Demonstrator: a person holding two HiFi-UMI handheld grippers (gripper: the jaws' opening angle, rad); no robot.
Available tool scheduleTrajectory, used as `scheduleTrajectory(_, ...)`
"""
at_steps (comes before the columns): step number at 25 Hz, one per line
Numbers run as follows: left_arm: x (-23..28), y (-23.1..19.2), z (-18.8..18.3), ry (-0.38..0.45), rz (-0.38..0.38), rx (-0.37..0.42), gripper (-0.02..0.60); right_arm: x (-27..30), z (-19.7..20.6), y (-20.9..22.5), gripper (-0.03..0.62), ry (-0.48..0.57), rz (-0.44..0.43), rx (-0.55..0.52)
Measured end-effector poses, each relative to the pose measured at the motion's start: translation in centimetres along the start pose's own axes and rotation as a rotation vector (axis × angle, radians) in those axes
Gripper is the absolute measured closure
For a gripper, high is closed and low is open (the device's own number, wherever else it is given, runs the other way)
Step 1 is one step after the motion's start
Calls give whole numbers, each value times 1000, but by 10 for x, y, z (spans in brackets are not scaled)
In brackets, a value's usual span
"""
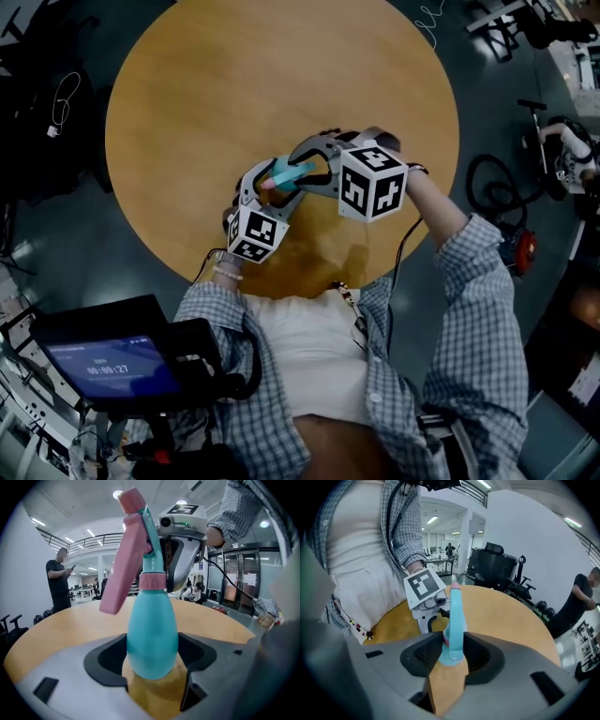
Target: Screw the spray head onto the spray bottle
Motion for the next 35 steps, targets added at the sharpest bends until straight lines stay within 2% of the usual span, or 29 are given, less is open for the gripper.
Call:
scheduleTrajectory(3,-1,0,0,-2,-1,-1,235,1,0,1,470,20,14,33)
scheduleTrajectory(6,-2,0,0,-2,-11,-6,235,-1,-1,0,470,46,123,166)
scheduleTrajectory(8,-2,0,0,-1,-23,-12,235,-1,-1,-1,471,75,263,332)
scheduleTrajectory(13,-2,0,-2,1,-46,-21,235,2,0,-6,471,189,660,823)
scheduleTrajectory(15,-2,-1,-3,0,-54,-26,233,4,-1,-7,471,201,791,931)
scheduleTrajectory(17,-1,-1,-2,-1,-49,-25,235,5,-1,-9,470,212,868,966)
scheduleTrajectory(19,-1,-1,-1,1,-34,-23,235,6,0,-10,470,225,881,952)
scheduleTrajectory(22,0,-3,1,3,-14,-33,235,8,-1,-8,469,256,821,898)
scheduleTrajectory(24,1,-3,1,1,-4,-33,235,11,-3,-7,368,288,756,883)
scheduleTrajectory(25,1,-3,1,0,-1,-31,235,12,-3,-7,344,295,731,879)
scheduleTrajectory(29,1,-2,2,4,13,-42,233,19,1,-10,313,286,682,854)
scheduleTrajectory(35,-8,0,17,-27,35,-50,233,21,29,-29,310,290,676,925)
Point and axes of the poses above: the fingertips, and each gripper's own axes: x forward along the fingers, y to its right, z out of its underside, the point moved 3 cm from there along -x, backward along the fingers, and after that the axes turned 1 degree about -z, right-handed, at the moved point
